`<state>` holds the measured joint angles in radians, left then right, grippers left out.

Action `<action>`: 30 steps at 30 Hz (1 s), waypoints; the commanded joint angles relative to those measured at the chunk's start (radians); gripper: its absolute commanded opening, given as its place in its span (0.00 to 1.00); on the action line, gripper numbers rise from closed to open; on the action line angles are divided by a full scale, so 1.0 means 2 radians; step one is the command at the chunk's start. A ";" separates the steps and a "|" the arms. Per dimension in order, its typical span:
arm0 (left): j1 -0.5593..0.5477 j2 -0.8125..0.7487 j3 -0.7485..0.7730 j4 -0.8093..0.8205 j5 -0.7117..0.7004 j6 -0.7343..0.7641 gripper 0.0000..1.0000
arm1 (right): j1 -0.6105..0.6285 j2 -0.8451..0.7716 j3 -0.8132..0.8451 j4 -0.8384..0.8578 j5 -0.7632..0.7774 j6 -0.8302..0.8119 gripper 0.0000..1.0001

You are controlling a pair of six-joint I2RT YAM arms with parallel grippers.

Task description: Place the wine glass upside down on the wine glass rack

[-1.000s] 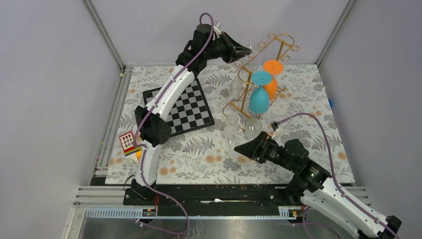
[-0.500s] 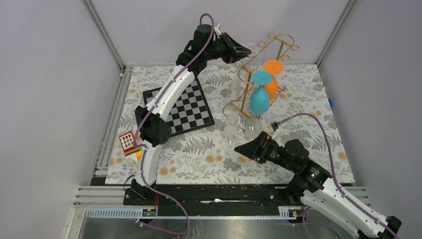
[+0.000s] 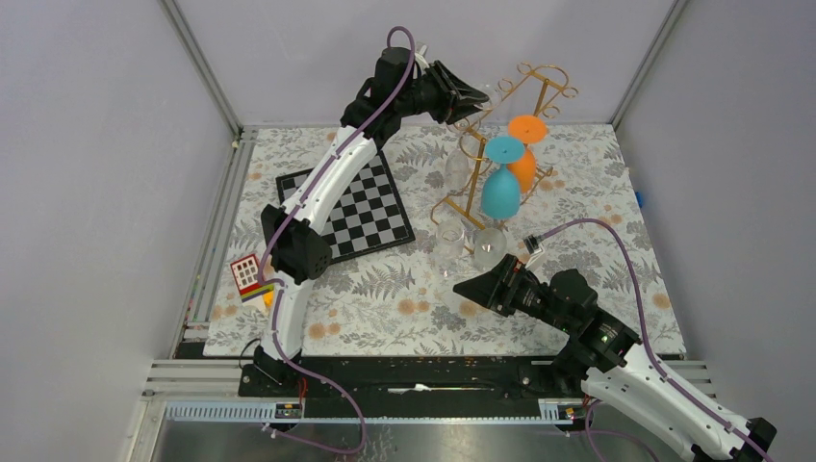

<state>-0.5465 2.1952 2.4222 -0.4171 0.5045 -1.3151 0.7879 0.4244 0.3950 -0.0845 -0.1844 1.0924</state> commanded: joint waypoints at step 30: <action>-0.002 -0.025 0.016 -0.017 0.016 -0.027 0.52 | -0.003 -0.016 0.008 -0.001 0.013 -0.012 1.00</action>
<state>-0.5491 2.1948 2.4222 -0.4110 0.5278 -1.3708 0.7879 0.4007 0.3950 -0.0853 -0.1761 1.0878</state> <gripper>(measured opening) 0.520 0.993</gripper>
